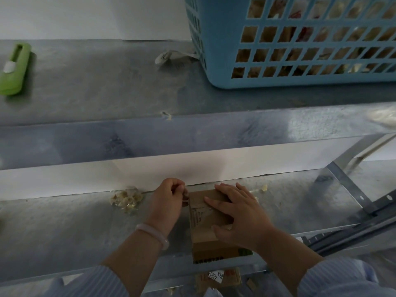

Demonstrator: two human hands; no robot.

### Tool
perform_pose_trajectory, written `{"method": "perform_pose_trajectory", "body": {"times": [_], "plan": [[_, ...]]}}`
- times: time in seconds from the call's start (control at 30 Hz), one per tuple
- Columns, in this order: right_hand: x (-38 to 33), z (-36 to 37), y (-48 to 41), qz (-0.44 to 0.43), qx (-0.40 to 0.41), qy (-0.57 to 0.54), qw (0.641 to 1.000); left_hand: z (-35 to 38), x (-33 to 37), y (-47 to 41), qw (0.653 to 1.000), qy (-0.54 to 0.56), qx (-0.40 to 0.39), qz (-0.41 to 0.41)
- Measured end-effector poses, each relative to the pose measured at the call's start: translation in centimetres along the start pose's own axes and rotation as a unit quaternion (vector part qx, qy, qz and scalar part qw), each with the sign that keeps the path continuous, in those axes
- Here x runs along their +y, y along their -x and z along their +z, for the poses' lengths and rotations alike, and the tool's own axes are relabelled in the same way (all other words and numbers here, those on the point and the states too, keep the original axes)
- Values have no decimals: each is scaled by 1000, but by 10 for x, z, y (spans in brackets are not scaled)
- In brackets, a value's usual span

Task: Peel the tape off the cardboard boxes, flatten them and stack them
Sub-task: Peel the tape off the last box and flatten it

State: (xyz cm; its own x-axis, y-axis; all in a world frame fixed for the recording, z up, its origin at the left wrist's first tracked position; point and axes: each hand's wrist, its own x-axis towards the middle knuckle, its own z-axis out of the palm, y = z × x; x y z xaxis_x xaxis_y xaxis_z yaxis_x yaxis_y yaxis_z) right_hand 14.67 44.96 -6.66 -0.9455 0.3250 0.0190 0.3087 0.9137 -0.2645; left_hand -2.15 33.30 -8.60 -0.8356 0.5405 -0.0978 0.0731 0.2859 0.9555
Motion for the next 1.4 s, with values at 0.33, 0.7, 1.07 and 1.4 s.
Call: {"method": "perform_pose_trajectory", "body": {"times": [0.33,0.7,1.07,1.4], "plan": [[0,1,-1,-1,3,-6,1000,-18,-6,-5,990,-76,-36,109],[3,1,-3,-8,-18,-1,1000,-24,8,-19,984,-24,-173,-41],[6,3,-4,-20,-12,-5,1000,-14,-9,-22,969,111,-126,-182],[6,1,-4,-25,-15,-14,999,-24,-10,-9,921,275,-138,-239]]}}
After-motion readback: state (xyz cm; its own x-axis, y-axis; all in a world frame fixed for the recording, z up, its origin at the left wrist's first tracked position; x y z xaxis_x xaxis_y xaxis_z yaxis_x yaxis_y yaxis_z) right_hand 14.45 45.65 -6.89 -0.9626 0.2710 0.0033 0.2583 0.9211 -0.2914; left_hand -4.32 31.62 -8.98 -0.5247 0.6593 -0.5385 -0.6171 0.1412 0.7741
